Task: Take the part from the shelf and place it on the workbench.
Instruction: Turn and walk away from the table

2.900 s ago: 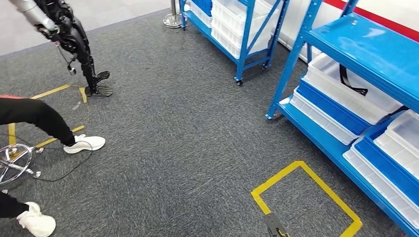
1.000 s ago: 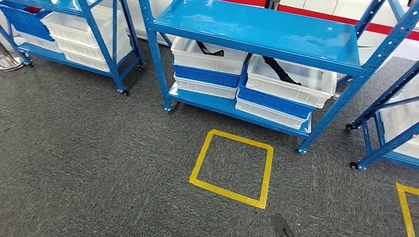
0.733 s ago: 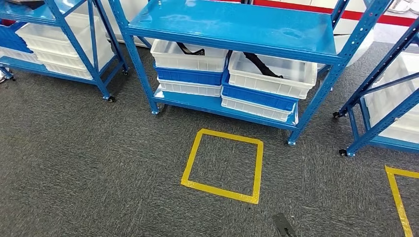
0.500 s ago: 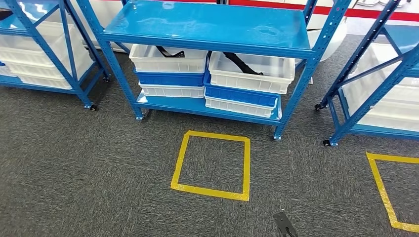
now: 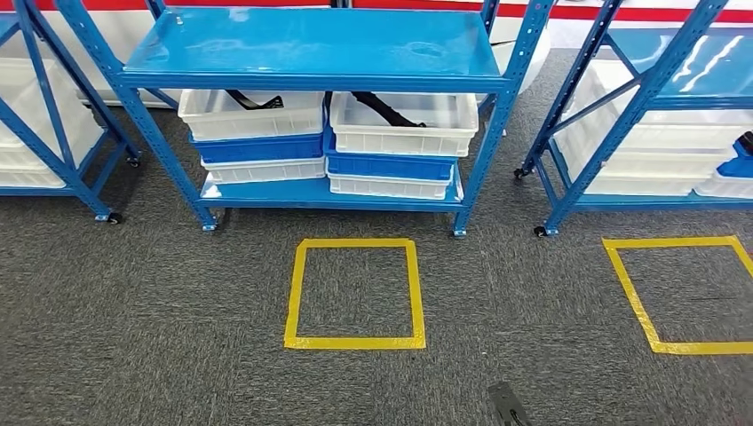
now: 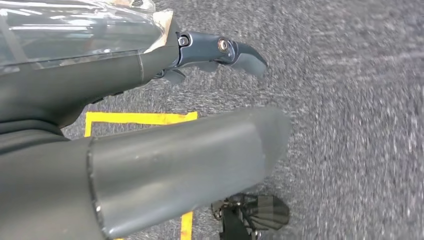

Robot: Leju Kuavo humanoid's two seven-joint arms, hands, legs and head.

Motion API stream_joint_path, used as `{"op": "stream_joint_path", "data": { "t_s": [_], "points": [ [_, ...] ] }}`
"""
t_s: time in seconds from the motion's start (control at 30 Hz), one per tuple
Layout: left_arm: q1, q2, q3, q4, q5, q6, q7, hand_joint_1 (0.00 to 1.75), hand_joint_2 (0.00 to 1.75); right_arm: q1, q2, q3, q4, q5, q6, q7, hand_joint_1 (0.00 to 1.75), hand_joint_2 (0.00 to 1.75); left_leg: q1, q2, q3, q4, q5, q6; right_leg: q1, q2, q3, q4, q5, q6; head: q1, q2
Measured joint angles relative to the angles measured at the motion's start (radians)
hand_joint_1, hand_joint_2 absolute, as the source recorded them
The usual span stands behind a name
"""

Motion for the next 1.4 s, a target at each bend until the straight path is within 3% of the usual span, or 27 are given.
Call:
{"op": "stream_joint_path", "data": {
  "t_s": [0.03, 0.1, 0.13, 0.2, 0.27, 0.37, 0.47, 0.63, 0.67, 0.77, 0.8, 0.83, 0.9, 0.93, 0.97, 1.0, 1.1, 1.13, 1.17, 1.23, 1.3, 1.33, 1.4],
  "points": [
    [-0.001, 0.0, 0.0, 0.0, 0.0, -0.004, 0.0, 0.0, 0.0, 0.002, 0.0, 0.0, 0.0, 0.001, 0.0, 0.0, 0.0, 0.0, 0.002, 0.005, 0.001, 0.001, -0.001, -0.002, -0.004, -0.003, 0.016, -0.023, 0.013, 0.011, 0.0, 0.0],
    [-0.004, 0.0, 0.0, 0.0, 0.001, -0.011, 0.0, 0.0, 0.0, 0.003, 0.0, 0.0, 0.0, 0.005, 0.0, 0.0, 0.0, 0.0, 0.006, 0.011, 0.004, 0.003, -0.005, -0.01, -0.013, -0.012, 0.093, -0.157, 0.059, 0.034, 0.0, 0.0],
    [-0.005, 0.001, 0.0, 0.0, 0.002, -0.012, -0.001, 0.0, 0.0, 0.002, 0.001, 0.0, 0.0, 0.006, -0.001, 0.0, 0.0, 0.0, 0.005, 0.014, 0.005, 0.006, -0.009, -0.017, -0.013, -0.014, 0.131, -0.222, 0.077, 0.037, 0.0, 0.0],
    [-0.007, 0.003, 0.0, -0.001, 0.003, -0.013, -0.001, 0.0, 0.0, 0.001, 0.003, 0.0, 0.0, 0.009, -0.001, 0.0, 0.0, 0.0, 0.001, 0.016, 0.006, 0.01, -0.015, -0.029, -0.015, -0.016, 0.164, -0.279, 0.089, 0.028, -0.001, 0.0],
    [-0.008, 0.005, 0.0, -0.001, 0.003, -0.012, -0.002, 0.0, 0.0, 0.002, 0.006, 0.0, 0.0, 0.01, -0.002, 0.0, 0.0, 0.0, -0.001, 0.016, 0.007, 0.009, -0.013, -0.021, -0.016, -0.012, 0.165, -0.28, 0.091, 0.018, -0.003, 0.0],
    [-0.009, 0.005, 0.0, 0.0, 0.003, -0.011, -0.002, 0.0, 0.0, 0.003, 0.007, 0.0, 0.0, 0.011, -0.002, 0.0, 0.0, 0.0, 0.001, 0.016, 0.01, 0.002, -0.008, -0.001, -0.012, -0.012, 0.165, -0.28, 0.091, 0.017, -0.003, 0.0],
    [-0.009, 0.005, 0.0, 0.0, 0.003, -0.005, -0.002, 0.0, 0.0, 0.003, 0.007, 0.0, 0.0, 0.015, -0.002, 0.0, 0.0, 0.0, 0.002, 0.016, 0.012, -0.004, -0.005, -0.003, -0.008, -0.012, 0.165, -0.28, 0.09, 0.014, -0.003, 0.0],
    [-0.007, 0.009, 0.001, 0.0, 0.009, 0.007, -0.01, 0.0, 0.0, 0.003, 0.011, 0.0, 0.0, 0.026, -0.002, -0.004, 0.0, 0.0, 0.001, 0.016, 0.009, 0.001, -0.011, -0.005, -0.016, -0.012, 0.165, -0.281, 0.092, 0.011, -0.003, 0.0],
    [-0.006, 0.01, 0.001, 0.0, 0.012, 0.007, -0.013, 0.0, 0.0, 0.003, 0.013, 0.0, 0.0, 0.029, -0.002, -0.004, 0.0, 0.0, -0.001, 0.016, 0.01, -0.001, -0.012, -0.003, -0.017, -0.012, 0.167, -0.282, 0.095, 0.013, -0.003, 0.0],
    [-0.004, 0.012, 0.001, 0.0, 0.015, 0.008, -0.02, 0.0, 0.0, 0.006, 0.014, 0.0, 0.0, 0.033, -0.002, -0.004, 0.0, 0.0, -0.004, 0.015, 0.021, -0.031, -0.004, 0.006, -0.015, -0.013, 0.173, -0.272, 0.116, 0.035, -0.003, 0.0],
    [-0.003, 0.012, 0.001, 0.0, 0.015, 0.009, -0.02, 0.0, 0.0, 0.006, 0.014, 0.0, 0.0, 0.034, -0.002, -0.004, 0.0, 0.0, -0.002, 0.015, 0.028, -0.043, 0.0, 0.006, -0.014, -0.013, 0.169, -0.258, 0.111, 0.039, -0.002, 0.0],
    [-0.003, 0.011, 0.001, 0.0, 0.015, 0.01, -0.021, 0.0, 0.0, 0.005, 0.014, 0.0, 0.0, 0.034, -0.003, -0.005, 0.0, 0.0, 0.001, 0.015, 0.037, -0.05, 0.003, 0.005, -0.014, -0.013, 0.157, -0.232, 0.091, 0.034, -0.002, 0.0],
    [-0.001, 0.011, 0.002, 0.0, 0.016, 0.013, -0.021, 0.0, 0.0, 0.003, 0.012, 0.0, 0.0, 0.036, -0.003, -0.005, 0.0, 0.0, 0.003, 0.016, 0.04, -0.052, 0.007, 0.001, -0.012, -0.013, 0.107, -0.126, 0.031, 0.018, -0.001, 0.0],
    [0.001, 0.011, 0.003, 0.0, 0.016, 0.015, -0.021, 0.0, 0.0, 0.004, 0.01, 0.0, 0.0, 0.037, -0.003, -0.004, 0.0, 0.0, 0.003, 0.016, 0.04, -0.052, 0.007, -0.001, -0.012, -0.013, 0.08, -0.071, 0.008, 0.015, 0.0, 0.0],
    [0.004, 0.01, 0.003, 0.0, 0.016, 0.016, -0.021, 0.0, 0.0, 0.006, 0.008, 0.0, 0.0, 0.037, -0.003, -0.002, 0.0, 0.0, 0.004, 0.016, 0.041, -0.051, 0.006, -0.003, -0.013, -0.013, 0.064, -0.04, -0.002, 0.019, 0.0, 0.0],
    [0.007, 0.009, 0.003, 0.0, 0.016, 0.017, -0.021, 0.0, 0.0, 0.008, 0.007, 0.0, 0.0, 0.039, -0.003, 0.0, 0.0, 0.0, 0.007, 0.016, 0.044, -0.051, 0.004, -0.008, -0.015, -0.013, 0.066, -0.048, 0.007, 0.031, 0.0, 0.0],
    [0.01, 0.008, 0.004, 0.0, 0.015, 0.019, -0.021, 0.0, 0.0, 0.01, 0.006, 0.0, 0.001, 0.043, -0.003, 0.006, 0.0, 0.0, 0.018, 0.016, 0.059, -0.044, -0.009, -0.032, -0.026, -0.015, 0.145, -0.228, 0.083, 0.077, 0.001, 0.0],
    [0.01, 0.009, 0.004, 0.0, 0.015, 0.019, -0.02, 0.0, 0.0, 0.009, 0.007, 0.0, 0.001, 0.044, -0.003, 0.007, 0.0, 0.0, 0.019, 0.017, 0.061, -0.039, -0.014, -0.041, -0.027, -0.016, 0.162, -0.27, 0.09, 0.074, 0.002, 0.0],
    [0.009, 0.01, 0.004, 0.0, 0.014, 0.02, -0.02, 0.0, 0.0, 0.008, 0.008, 0.0, 0.001, 0.044, -0.003, 0.008, 0.0, 0.0, 0.018, 0.017, 0.06, -0.034, -0.018, -0.049, -0.025, -0.016, 0.168, -0.287, 0.09, 0.06, 0.001, 0.0],
    [0.009, 0.01, 0.004, 0.0, 0.013, 0.021, -0.019, 0.0, 0.0, 0.011, 0.007, -0.001, 0.002, 0.044, -0.003, 0.009, 0.0, 0.0, 0.018, 0.017, 0.058, -0.03, -0.022, -0.059, -0.02, -0.013, 0.167, -0.282, 0.084, 0.02, -0.001, 0.0],
    [0.007, 0.009, 0.004, 0.0, 0.012, 0.022, -0.018, 0.0, 0.0, 0.015, 0.007, -0.002, 0.003, 0.045, -0.005, 0.01, 0.0, 0.0, 0.023, 0.015, 0.042, -0.001, -0.023, -0.063, -0.02, -0.009, 0.174, -0.281, 0.085, 0.002, -0.003, 0.0],
    [0.005, 0.009, 0.004, 0.0, 0.011, 0.022, -0.018, 0.0, 0.0, 0.014, 0.006, -0.003, 0.003, 0.046, -0.006, 0.01, 0.0, 0.0, 0.024, 0.012, 0.016, 0.04, -0.029, -0.063, -0.019, -0.008, 0.179, -0.281, 0.082, -0.004, -0.004, 0.0],
    [0.003, 0.008, 0.003, 0.0, 0.011, 0.023, -0.018, 0.0, 0.0, 0.011, 0.006, -0.006, 0.003, 0.049, -0.008, 0.01, 0.0, 0.0, 0.021, 0.003, -0.069, 0.174, -0.066, -0.061, -0.012, -0.006, 0.187, -0.282, 0.073, -0.018, -0.006, 0.0]
  ]
}}
